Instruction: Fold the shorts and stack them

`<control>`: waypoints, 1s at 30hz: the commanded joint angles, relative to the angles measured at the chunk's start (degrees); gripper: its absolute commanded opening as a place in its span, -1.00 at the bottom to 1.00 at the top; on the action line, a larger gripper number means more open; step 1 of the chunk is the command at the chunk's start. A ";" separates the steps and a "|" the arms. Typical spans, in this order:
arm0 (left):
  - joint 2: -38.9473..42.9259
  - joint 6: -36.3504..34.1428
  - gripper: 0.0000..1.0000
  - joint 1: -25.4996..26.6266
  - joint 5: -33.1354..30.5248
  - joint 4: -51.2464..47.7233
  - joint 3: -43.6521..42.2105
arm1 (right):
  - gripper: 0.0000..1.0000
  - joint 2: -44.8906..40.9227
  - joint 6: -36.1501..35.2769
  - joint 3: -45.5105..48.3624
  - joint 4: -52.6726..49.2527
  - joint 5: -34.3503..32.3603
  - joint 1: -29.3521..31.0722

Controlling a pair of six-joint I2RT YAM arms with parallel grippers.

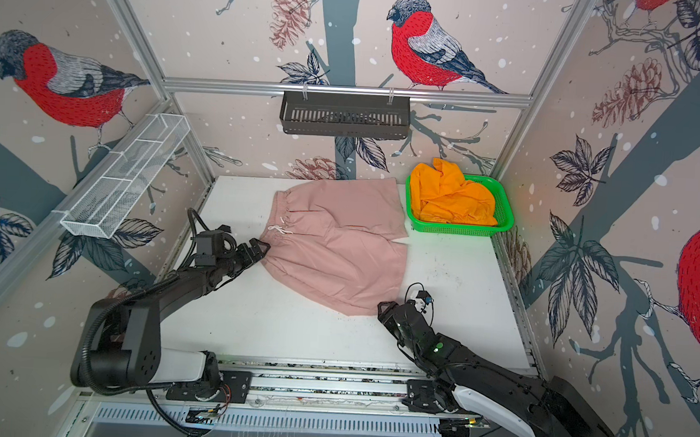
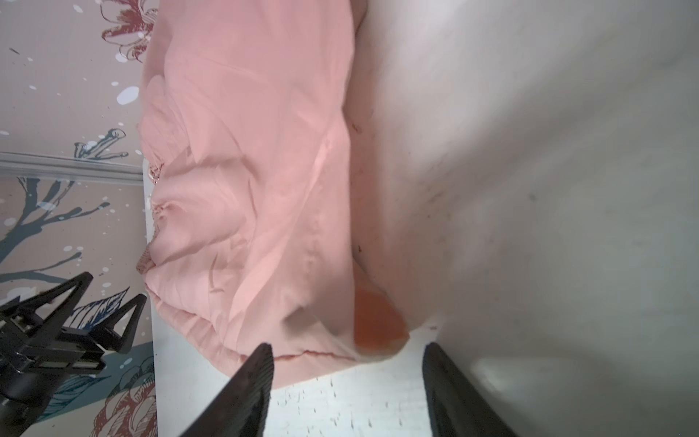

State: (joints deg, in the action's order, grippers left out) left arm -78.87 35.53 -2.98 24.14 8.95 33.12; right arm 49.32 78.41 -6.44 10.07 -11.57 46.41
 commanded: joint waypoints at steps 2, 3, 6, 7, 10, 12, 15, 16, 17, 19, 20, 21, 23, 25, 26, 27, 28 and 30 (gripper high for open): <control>-1.33 -1.54 0.95 -0.11 -0.97 2.28 -0.07 | -0.04 -0.88 -3.07 0.01 3.42 -1.79 -1.08; -1.73 -1.96 0.95 -0.09 -1.38 2.15 0.00 | -0.13 -1.04 -3.66 -0.06 3.25 -1.62 -1.16; -3.16 -2.87 0.95 -0.09 -2.83 1.47 0.22 | -0.37 -1.07 -5.30 -0.28 2.52 -1.27 -1.50; -3.82 -3.21 0.95 -0.09 -3.43 1.26 0.44 | -0.47 -1.07 -5.80 -0.31 2.74 -0.92 -1.67; -5.49 -4.09 0.95 -0.11 -5.03 1.12 1.18 | -0.81 -0.98 -7.40 -0.62 2.59 0.17 -2.22; -6.81 -5.33 0.95 -0.15 -6.63 0.29 2.38 | -0.95 -1.06 -9.18 -2.31 -0.18 0.33 -2.39; -8.76 -6.90 0.95 -0.10 -9.11 -1.19 4.51 | -0.96 -0.91 -12.29 -5.79 -6.79 -0.28 -2.65; -9.27 -7.38 0.95 -0.10 -9.54 -1.17 4.96 | -0.96 -0.98 -13.25 -6.66 -8.20 -0.64 -2.73; -9.81 -7.69 0.95 -0.09 -9.51 -0.88 5.26 | -0.96 -0.91 -14.03 -7.06 -8.80 -0.65 -2.73; -10.65 -7.84 0.93 -0.15 -8.62 0.16 5.46 | -0.96 -0.81 -15.07 -6.97 -8.52 -0.52 -2.93; -11.02 -7.79 0.91 -0.14 -8.28 0.74 5.37 | -0.96 -0.63 -15.51 -6.73 -7.86 -0.09 -3.07; -11.40 -7.71 0.84 -0.14 -7.86 1.36 5.29 | -0.96 -0.47 -15.80 -6.56 -7.26 0.25 -3.20; -12.26 -7.95 0.60 -0.09 -7.06 2.03 5.26 | -0.96 0.10 -16.68 -6.63 -6.21 1.24 -3.23; -13.14 -8.49 0.32 -0.09 -6.65 1.84 5.52 | -0.97 0.67 -17.77 -7.71 -7.28 1.47 -3.31; -13.56 -8.83 0.14 -0.09 -6.74 1.38 5.84 | -0.97 0.94 -18.66 -8.54 -8.32 1.33 -3.28; -13.83 -9.19 -0.03 -0.14 -6.98 0.62 6.18 | -0.97 1.12 -19.62 -9.28 -9.17 1.14 -3.32; -14.02 -9.86 -0.24 -0.09 -7.46 -0.24 6.56 | -0.97 1.13 -20.64 -10.20 -10.48 0.55 -3.32; -14.47 -11.43 -0.81 -0.09 -8.55 -2.15 7.57 | -0.98 0.97 -22.95 -11.84 -13.17 -0.81 -3.31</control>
State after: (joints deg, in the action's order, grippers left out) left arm -92.79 26.72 -3.05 16.49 8.97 39.46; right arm 50.35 60.55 -16.14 0.23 -10.63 43.09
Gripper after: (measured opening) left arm 0.494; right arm 0.050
